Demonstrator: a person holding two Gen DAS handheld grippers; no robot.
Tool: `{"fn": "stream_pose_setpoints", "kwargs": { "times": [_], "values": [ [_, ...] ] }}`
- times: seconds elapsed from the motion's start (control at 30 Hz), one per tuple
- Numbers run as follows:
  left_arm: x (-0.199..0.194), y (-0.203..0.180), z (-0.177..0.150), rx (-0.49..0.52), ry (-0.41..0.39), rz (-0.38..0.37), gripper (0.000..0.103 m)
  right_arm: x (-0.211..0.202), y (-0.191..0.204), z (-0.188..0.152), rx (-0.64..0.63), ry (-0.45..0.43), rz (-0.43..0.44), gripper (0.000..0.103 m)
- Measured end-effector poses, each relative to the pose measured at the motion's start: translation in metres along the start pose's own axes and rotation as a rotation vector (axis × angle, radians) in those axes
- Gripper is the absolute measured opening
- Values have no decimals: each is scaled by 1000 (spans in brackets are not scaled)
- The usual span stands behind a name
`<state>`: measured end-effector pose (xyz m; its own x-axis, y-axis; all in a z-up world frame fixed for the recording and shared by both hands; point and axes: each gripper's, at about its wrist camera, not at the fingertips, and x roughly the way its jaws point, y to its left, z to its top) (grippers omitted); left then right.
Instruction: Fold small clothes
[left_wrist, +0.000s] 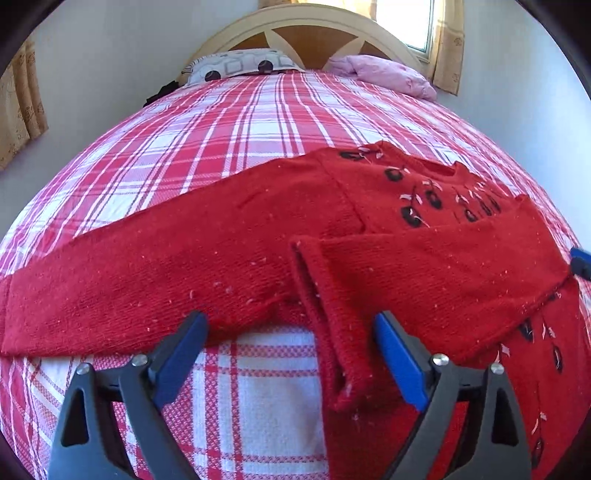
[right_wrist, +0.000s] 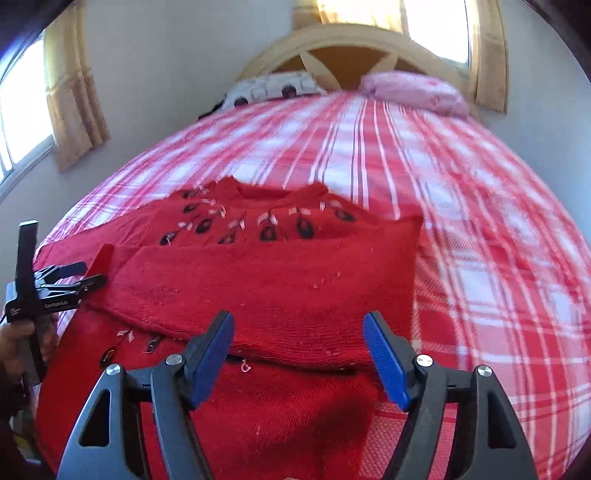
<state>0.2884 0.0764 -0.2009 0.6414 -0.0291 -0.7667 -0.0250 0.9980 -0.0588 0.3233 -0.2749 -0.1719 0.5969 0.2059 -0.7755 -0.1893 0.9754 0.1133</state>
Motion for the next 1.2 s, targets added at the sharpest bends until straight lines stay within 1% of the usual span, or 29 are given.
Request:
{"fn": "stream_pose_setpoints", "kwargs": {
  "times": [0.03,0.07,0.1,0.2,0.27,0.3,0.33,0.37,0.47,0.5,0.57,0.67,0.73,0.77,0.83,0.87,0.9,1.03,1.07,1.13,1.2],
  "values": [
    [-2,1,0,-7,-7,-2,94,8,-6,-4,27,44,1,73],
    [-4,2,-1,-15,-19,-9,94,17,-13,-9,41,87,-18,72],
    [-8,6,-2,-32,-40,-26,94,20,-17,-14,24,91,-53,72],
    [-14,18,-2,-104,-77,-65,103,14,-25,-20,40,90,-28,72],
    [-12,25,-3,-147,-70,-97,103,11,-23,-22,20,100,-44,72],
    [-10,25,-3,-153,-60,-101,103,9,-20,-22,-4,101,-80,72],
    [-8,25,-2,-155,-49,-101,103,7,-21,-22,-5,93,-86,72],
    [-7,24,-2,-152,-44,-98,103,2,-23,-21,9,77,-83,72],
    [-7,17,-2,-125,-45,-86,103,-22,-23,-13,26,-32,-113,72],
    [-6,17,-2,-119,-41,-81,103,-31,-17,-8,13,-72,-111,72],
    [-3,16,-2,-110,-25,-62,103,-37,-4,0,-11,-107,-95,72],
    [1,13,-1,-89,-3,-22,103,-28,18,10,-66,-88,-56,72],
    [3,10,-1,-71,9,2,103,-9,27,10,-85,-40,-37,72],
    [4,9,-1,-63,16,12,103,0,28,7,-85,-13,-44,72],
    [6,8,-2,-54,22,23,103,25,23,-1,-69,59,-88,72],
    [6,8,-2,-52,23,25,103,32,21,-6,-68,68,-102,72],
    [6,9,-2,-51,24,26,103,32,22,-9,-74,43,-104,72],
    [3,12,-3,-75,11,20,103,21,31,-8,-89,36,-157,72],
    [1,15,-3,-88,4,25,103,13,38,-6,-107,13,-169,72],
    [-2,22,-3,-123,-13,42,103,2,51,-3,-136,-28,-154,72],
    [-2,28,-4,-154,-14,65,103,1,64,-3,-149,-29,-137,72]
  ]
}}
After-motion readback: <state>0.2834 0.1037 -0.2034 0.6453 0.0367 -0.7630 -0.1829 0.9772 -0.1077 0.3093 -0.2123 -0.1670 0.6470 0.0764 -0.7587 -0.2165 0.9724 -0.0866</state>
